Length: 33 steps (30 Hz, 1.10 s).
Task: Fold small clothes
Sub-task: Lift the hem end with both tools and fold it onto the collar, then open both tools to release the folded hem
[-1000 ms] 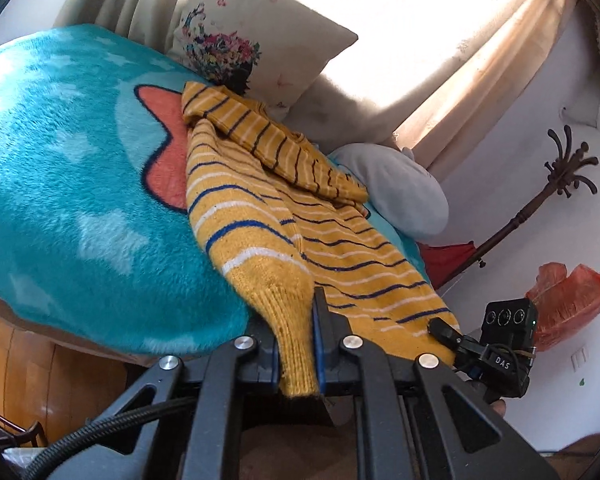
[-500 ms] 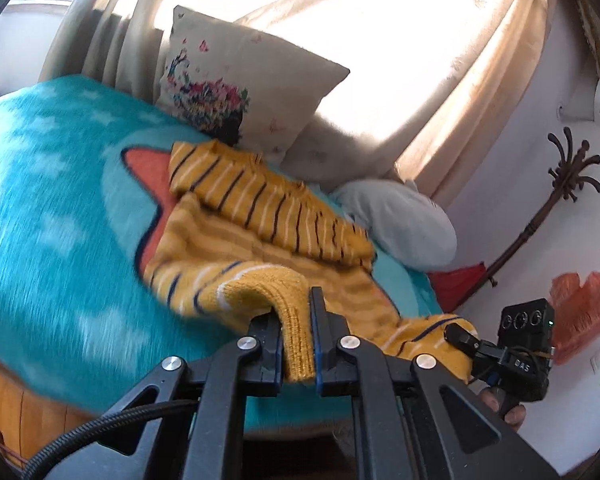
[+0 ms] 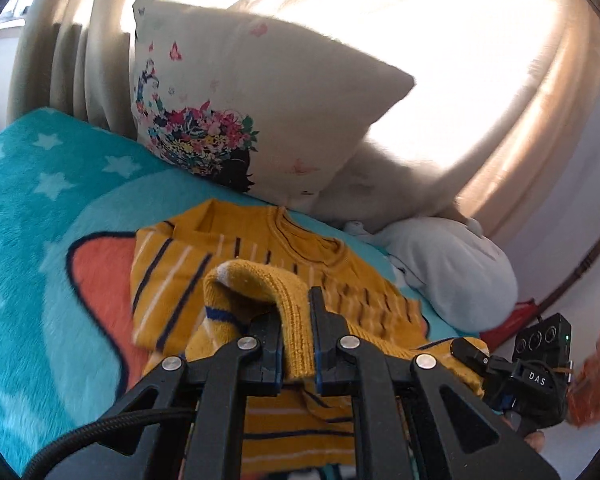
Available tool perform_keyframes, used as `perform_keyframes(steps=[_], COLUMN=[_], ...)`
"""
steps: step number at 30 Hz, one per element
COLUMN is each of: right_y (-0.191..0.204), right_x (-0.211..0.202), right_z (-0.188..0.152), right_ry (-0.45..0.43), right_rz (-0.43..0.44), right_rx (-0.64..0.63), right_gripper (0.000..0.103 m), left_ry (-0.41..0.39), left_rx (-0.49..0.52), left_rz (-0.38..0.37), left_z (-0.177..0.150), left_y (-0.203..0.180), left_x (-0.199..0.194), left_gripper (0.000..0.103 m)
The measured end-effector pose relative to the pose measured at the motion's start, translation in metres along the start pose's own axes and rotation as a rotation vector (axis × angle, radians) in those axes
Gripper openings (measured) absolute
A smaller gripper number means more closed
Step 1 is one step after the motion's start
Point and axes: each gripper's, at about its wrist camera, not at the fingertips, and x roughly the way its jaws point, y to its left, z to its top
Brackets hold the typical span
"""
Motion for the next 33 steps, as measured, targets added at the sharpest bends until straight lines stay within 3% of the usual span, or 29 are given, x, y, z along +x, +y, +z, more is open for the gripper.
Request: perform_keyframes(steps=[10, 13, 14, 18, 20, 21, 24, 29, 33], right_y=[-0.068, -0.086, -0.090, -0.097, -0.098, -0.097, -0.093, -0.082, -0.058], right_x=[0.056, 0.065, 0.068, 0.076, 0.078, 0.078, 0.072, 0.049, 0.038], right_z=[0.063, 0.071, 0.074, 0.081, 0.086, 0.087, 0.093, 0.101, 0.096], right_ry=[0.004, -0.010, -0.018, -0.039, -0.053, -0.059, -0.092, -0.149, -0.155], right_rz=[-0.056, -0.058, -0.056, -0.054, -0.056, -0.055, -0.058, -0.071, -0.128], right_rx=[0.218, 0.274, 0.287, 0.290, 0.283, 0.280, 0.259, 0.218, 0.099], right_gripper=[0.012, 0.016, 0.021, 0.036, 0.043, 0.051, 0.063, 0.064, 0.063], left_ry=[0.112, 0.124, 0.122, 0.088, 0.072, 0.062, 0.043, 0.030, 0.065], left_rx=[-0.085, -0.117, -0.119, -0.127, -0.144, -0.168, -0.204, -0.178, -0.089], left_rz=[0.046, 0.036, 0.026, -0.007, -0.016, -0.035, -0.041, 0.009, -0.017], left_z=[0.041, 0.047, 0.049, 0.059, 0.064, 0.067, 0.075, 0.075, 0.059], left_y=[0.020, 0.028, 0.030, 0.037, 0.040, 0.043, 0.049, 0.047, 0.030], left_x=[0.100, 0.115, 0.117, 0.115, 0.109, 0.106, 0.096, 0.078, 0.070], left_gripper=[0.010, 0.015, 0.021, 0.053, 0.062, 0.067, 0.070, 0.070, 0.070])
